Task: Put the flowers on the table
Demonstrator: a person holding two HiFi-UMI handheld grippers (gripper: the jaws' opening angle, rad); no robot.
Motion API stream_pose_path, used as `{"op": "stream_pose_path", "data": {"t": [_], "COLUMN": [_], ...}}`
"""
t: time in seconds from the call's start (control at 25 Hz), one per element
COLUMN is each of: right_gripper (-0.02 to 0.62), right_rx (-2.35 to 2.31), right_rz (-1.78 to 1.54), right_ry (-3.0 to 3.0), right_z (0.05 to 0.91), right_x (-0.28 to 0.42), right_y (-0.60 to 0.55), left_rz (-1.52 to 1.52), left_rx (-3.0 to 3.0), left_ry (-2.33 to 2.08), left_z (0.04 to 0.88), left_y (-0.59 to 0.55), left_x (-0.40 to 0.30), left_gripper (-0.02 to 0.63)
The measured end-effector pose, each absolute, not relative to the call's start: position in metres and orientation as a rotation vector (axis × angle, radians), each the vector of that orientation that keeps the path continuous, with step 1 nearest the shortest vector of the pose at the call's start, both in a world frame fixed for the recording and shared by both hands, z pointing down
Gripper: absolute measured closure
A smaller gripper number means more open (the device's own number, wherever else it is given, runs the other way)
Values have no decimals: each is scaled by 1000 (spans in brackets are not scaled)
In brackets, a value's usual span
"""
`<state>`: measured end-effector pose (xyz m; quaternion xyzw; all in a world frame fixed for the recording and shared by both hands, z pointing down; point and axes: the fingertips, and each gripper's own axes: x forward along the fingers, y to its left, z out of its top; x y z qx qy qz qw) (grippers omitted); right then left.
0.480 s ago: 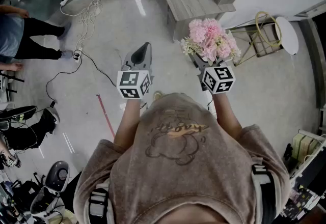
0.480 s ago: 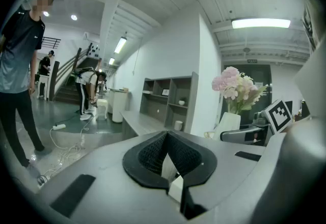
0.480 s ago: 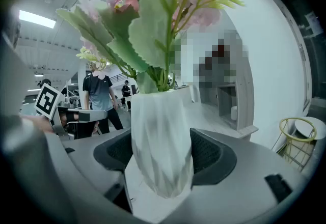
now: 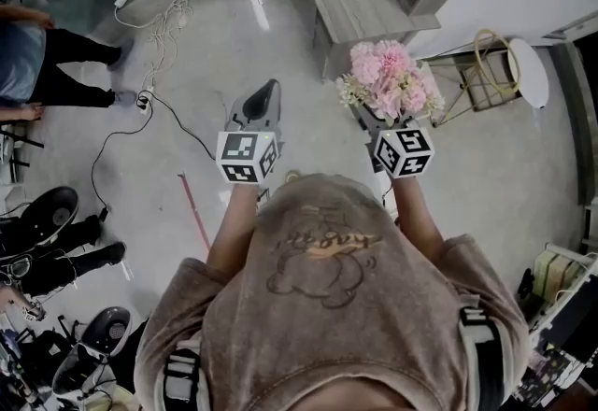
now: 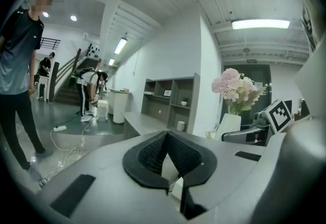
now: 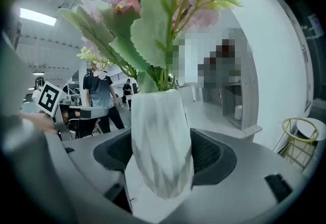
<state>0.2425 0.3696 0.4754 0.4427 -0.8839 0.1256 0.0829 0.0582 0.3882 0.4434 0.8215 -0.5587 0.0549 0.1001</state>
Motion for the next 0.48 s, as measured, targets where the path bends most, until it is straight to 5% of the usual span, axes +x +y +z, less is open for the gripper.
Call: {"op": "stream_pose_path", "data": {"t": [0.48], "right_gripper": [262], "right_rx": [1357], "right_rz": [392], "right_ry": [-2644], "right_z": [481], "right_x": [207], "right_y": [366], "left_rz": [192], "left_rx": [2457], "left_ry": [-1632], "left_z": [449], "left_y": [385], "left_x": [15], "left_gripper": [589]}}
